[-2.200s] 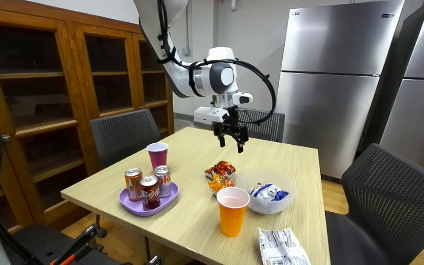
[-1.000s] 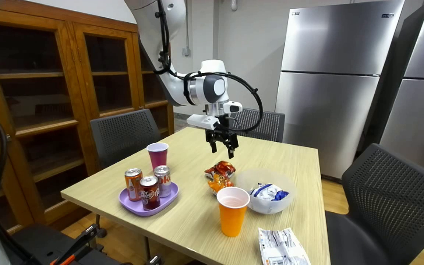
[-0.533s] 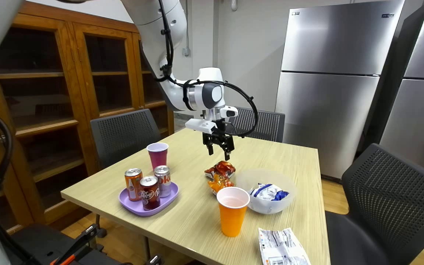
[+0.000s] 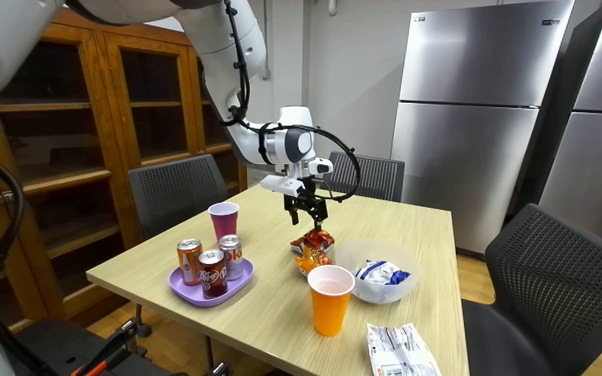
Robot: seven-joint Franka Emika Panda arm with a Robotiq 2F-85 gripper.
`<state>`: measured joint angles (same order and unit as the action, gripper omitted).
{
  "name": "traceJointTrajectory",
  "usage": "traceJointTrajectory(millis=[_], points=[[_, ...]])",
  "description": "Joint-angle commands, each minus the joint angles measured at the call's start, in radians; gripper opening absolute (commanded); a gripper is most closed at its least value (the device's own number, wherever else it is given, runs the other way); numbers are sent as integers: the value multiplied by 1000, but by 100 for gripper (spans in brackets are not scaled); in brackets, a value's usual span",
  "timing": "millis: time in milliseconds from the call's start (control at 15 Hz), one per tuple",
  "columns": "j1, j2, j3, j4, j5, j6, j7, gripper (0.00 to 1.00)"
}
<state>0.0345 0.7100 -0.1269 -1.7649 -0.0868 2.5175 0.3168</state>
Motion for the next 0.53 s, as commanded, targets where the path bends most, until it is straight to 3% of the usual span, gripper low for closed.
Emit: traceJointTrajectory(millis=[0,133,200,267,467], points=[[-1,33,10,60,24,-42,-21,100],[-1,44,11,73,26,-47,-21,100],[-1,49,11,78,26,-49,-21,75],[-2,54,12,84,28,-52,-22,74],[-4,60,14,92,32,-60,-22,51]])
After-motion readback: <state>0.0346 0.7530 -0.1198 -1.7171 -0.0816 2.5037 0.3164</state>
